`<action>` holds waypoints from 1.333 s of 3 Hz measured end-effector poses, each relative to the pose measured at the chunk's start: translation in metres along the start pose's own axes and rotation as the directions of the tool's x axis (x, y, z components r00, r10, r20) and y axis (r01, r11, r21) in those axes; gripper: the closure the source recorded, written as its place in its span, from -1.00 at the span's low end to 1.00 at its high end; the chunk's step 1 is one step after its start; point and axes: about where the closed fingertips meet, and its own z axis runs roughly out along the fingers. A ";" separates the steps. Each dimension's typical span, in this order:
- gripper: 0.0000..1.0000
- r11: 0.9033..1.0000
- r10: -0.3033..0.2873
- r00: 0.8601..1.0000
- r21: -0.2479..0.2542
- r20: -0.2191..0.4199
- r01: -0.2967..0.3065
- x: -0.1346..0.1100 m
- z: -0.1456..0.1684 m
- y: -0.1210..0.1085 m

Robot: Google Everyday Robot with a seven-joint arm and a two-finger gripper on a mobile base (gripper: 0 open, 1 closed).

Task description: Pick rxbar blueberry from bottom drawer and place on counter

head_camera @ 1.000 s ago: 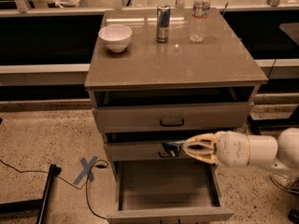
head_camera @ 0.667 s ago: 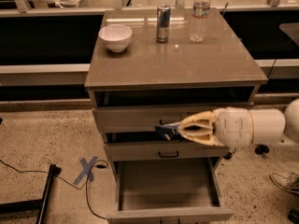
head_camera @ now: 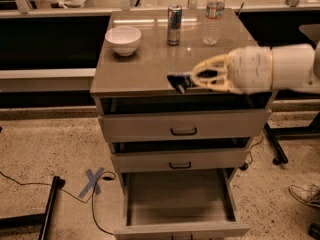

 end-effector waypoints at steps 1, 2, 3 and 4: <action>1.00 0.990 0.096 0.986 0.119 -0.138 -0.079 0.042 -0.022 -0.059; 1.00 0.959 0.228 0.949 0.218 -0.217 -0.181 0.082 -0.036 -0.083; 1.00 0.922 0.341 0.910 0.275 -0.238 -0.273 0.119 -0.036 -0.084; 1.00 0.886 0.433 0.870 0.289 -0.238 -0.362 0.153 -0.033 -0.070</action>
Offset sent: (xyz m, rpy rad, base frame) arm 0.1474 -0.1041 0.0369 0.1280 0.1815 -0.5721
